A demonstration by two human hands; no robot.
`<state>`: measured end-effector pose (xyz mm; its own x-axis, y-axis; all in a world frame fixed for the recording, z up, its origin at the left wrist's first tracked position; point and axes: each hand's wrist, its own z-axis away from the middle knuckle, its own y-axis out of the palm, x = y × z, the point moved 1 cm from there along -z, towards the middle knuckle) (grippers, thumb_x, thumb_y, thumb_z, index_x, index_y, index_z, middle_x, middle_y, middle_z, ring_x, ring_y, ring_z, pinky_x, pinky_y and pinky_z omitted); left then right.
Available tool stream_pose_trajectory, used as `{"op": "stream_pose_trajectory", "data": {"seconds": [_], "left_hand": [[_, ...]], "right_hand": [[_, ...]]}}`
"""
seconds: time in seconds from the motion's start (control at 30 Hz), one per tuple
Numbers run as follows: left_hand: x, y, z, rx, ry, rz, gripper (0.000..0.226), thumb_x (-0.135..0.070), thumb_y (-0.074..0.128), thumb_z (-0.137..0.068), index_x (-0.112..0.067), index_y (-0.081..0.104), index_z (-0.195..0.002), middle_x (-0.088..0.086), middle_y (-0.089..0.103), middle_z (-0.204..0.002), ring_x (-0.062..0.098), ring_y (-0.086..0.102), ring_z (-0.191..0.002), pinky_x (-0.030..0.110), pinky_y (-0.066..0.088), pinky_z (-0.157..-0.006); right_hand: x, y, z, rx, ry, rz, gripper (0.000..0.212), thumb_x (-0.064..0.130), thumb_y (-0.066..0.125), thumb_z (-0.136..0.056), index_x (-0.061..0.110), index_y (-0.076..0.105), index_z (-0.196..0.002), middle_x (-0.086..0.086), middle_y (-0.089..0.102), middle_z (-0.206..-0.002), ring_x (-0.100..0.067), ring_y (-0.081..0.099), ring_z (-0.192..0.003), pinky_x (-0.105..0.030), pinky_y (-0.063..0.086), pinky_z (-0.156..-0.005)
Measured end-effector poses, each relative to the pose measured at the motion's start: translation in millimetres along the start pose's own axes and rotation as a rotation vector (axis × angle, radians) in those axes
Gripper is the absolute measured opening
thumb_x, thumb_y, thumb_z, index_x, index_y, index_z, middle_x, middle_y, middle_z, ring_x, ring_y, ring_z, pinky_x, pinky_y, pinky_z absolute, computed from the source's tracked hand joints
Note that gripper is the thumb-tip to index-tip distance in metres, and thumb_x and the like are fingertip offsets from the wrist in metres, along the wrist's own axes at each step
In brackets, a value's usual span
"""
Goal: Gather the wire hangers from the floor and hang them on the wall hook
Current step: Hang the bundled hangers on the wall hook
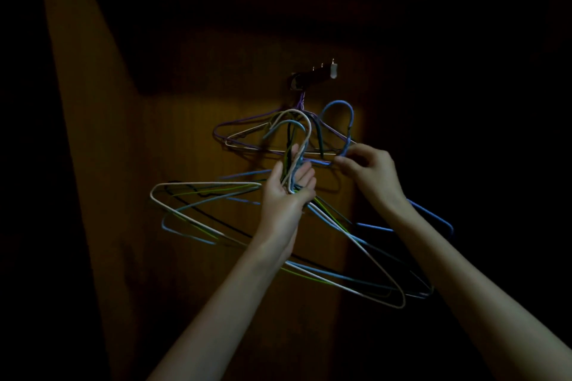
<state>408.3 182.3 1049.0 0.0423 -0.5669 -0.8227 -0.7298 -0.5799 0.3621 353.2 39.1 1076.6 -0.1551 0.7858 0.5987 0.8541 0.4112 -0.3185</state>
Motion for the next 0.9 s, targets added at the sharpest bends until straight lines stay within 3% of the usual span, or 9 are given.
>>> {"op": "stream_pose_trajectory", "data": {"seconds": [0.07, 0.13, 0.27, 0.37, 0.5, 0.6, 0.73, 0.9], "left_hand": [[1.0, 2.1, -2.4, 0.012, 0.003, -0.004, 0.071, 0.024, 0.041, -0.085, -0.032, 0.038, -0.128, 0.019, 0.049, -0.136, 0.023, 0.051, -0.125, 0.028, 0.041, -0.102], [3.2, 5.5, -6.1, 0.025, 0.005, -0.010, 0.069, 0.024, 0.042, -0.085, -0.031, 0.039, -0.125, 0.020, 0.048, -0.137, 0.024, 0.051, -0.125, 0.026, 0.043, -0.100], [7.3, 9.6, -14.4, 0.011, -0.001, 0.009, 0.065, 0.022, 0.045, -0.085, -0.035, 0.040, -0.116, 0.015, 0.052, -0.132, 0.022, 0.050, -0.125, 0.023, 0.045, -0.096], [9.2, 6.7, -22.0, -0.005, 0.003, -0.014, 0.066, 0.017, 0.048, -0.087, -0.034, 0.035, -0.126, 0.013, 0.056, -0.126, 0.021, 0.053, -0.122, 0.026, 0.043, -0.097], [6.2, 1.7, -33.6, -0.049, 0.005, -0.001, 0.077, 0.023, 0.044, -0.085, -0.017, 0.022, -0.147, 0.023, 0.048, -0.135, 0.027, 0.050, -0.125, 0.030, 0.040, -0.103], [2.3, -0.9, -43.2, -0.074, 0.031, 0.015, 0.079, 0.025, 0.041, -0.085, -0.013, 0.016, -0.149, 0.024, 0.045, -0.137, 0.030, 0.048, -0.127, 0.036, 0.038, -0.107], [1.7, 0.4, -55.6, -0.060, 0.035, 0.010, 0.079, 0.024, 0.041, -0.086, -0.013, 0.013, -0.150, 0.025, 0.045, -0.138, 0.030, 0.048, -0.127, 0.033, 0.039, -0.104], [5.9, 4.2, -67.4, -0.024, 0.043, -0.010, 0.077, 0.023, 0.042, -0.086, -0.013, 0.015, -0.149, 0.024, 0.045, -0.138, 0.028, 0.049, -0.126, 0.030, 0.040, -0.102]], "right_hand": [[6.2, 1.1, -3.5, -0.001, -0.030, -0.012, 0.011, 0.015, 0.065, -0.085, 0.015, 0.062, -0.074, 0.000, 0.062, -0.068, -0.007, 0.058, -0.065, -0.021, 0.045, -0.059], [12.1, 5.1, -6.1, 0.028, -0.041, -0.049, 0.010, 0.012, 0.064, -0.086, 0.015, 0.062, -0.076, 0.007, 0.060, -0.066, 0.004, 0.057, -0.058, -0.011, 0.041, -0.051], [13.9, 14.5, -6.8, 0.116, -0.042, -0.083, 0.018, 0.010, 0.062, -0.087, 0.020, 0.057, -0.073, 0.008, 0.060, -0.068, 0.008, 0.057, -0.055, -0.009, 0.042, -0.049], [3.7, 11.6, -5.3, 0.144, -0.057, -0.024, 0.008, 0.017, 0.066, -0.085, 0.019, 0.058, -0.085, 0.011, 0.060, -0.074, 0.009, 0.056, -0.057, -0.008, 0.042, -0.047], [-26.4, -0.8, -0.5, 0.183, 0.033, 0.012, 0.023, 0.020, 0.075, -0.075, 0.021, 0.059, -0.093, 0.003, 0.061, -0.084, 0.001, 0.053, -0.059, -0.015, 0.045, -0.049], [-49.6, -16.0, 5.7, 0.130, 0.084, 0.034, 0.023, 0.015, 0.076, -0.074, 0.024, 0.058, -0.085, 0.004, 0.060, -0.082, 0.000, 0.053, -0.067, -0.012, 0.044, -0.056], [-60.8, -27.6, 8.4, 0.029, 0.063, 0.051, 0.012, 0.012, 0.072, -0.077, 0.019, 0.063, -0.080, 0.011, 0.060, -0.076, 0.004, 0.055, -0.067, -0.006, 0.042, -0.063], [-65.7, -32.0, -3.2, -0.161, -0.005, 0.038, 0.008, 0.011, 0.071, -0.078, 0.017, 0.067, -0.077, 0.003, 0.064, -0.076, 0.002, 0.056, -0.071, -0.005, 0.039, -0.065]]}}
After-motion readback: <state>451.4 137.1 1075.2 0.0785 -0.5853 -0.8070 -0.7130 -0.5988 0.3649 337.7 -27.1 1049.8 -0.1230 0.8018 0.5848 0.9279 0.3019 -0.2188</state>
